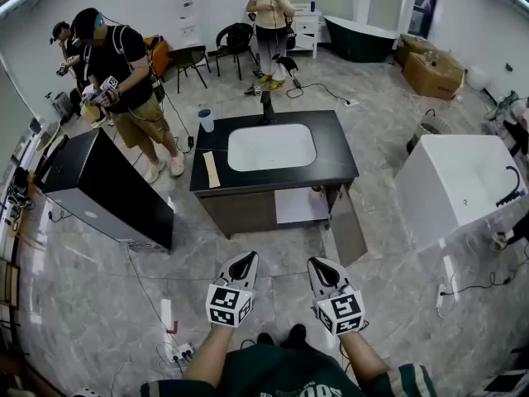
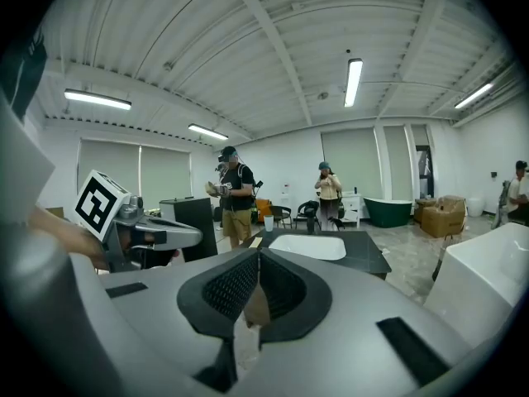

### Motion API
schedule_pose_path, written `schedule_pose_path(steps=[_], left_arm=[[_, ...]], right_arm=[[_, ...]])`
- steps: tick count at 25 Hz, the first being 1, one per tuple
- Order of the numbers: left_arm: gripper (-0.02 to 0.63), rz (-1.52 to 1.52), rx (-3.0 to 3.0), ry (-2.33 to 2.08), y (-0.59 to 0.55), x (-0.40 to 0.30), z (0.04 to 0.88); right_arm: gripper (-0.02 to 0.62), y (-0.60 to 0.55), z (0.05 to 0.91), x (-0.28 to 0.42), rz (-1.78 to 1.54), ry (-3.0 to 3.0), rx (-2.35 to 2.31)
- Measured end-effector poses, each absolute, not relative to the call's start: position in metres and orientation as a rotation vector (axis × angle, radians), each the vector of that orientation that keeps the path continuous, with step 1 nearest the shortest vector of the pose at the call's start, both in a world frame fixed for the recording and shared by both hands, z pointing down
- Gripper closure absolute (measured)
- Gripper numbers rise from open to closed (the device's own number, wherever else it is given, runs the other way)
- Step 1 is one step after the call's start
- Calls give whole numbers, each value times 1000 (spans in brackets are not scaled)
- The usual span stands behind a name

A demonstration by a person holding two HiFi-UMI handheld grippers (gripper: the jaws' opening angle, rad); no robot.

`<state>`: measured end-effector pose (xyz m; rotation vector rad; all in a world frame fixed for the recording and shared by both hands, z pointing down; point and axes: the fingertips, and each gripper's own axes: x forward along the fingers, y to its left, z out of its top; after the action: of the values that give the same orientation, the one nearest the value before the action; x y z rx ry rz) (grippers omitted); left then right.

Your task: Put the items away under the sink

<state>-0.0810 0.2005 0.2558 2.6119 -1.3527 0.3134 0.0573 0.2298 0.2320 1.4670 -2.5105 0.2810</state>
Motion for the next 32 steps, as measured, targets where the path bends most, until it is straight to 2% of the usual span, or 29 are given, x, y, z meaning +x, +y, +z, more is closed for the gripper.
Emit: schedule_pose_path(steps=[14, 32], left_arm=[[595, 301, 2483, -1536, 147, -127, 273], [595, 344, 2571, -1467, -101, -255, 279]], right_arm=[[552, 168, 257, 29, 336, -2554, 1355], [552, -78, 251, -130, 318, -2577, 1389]])
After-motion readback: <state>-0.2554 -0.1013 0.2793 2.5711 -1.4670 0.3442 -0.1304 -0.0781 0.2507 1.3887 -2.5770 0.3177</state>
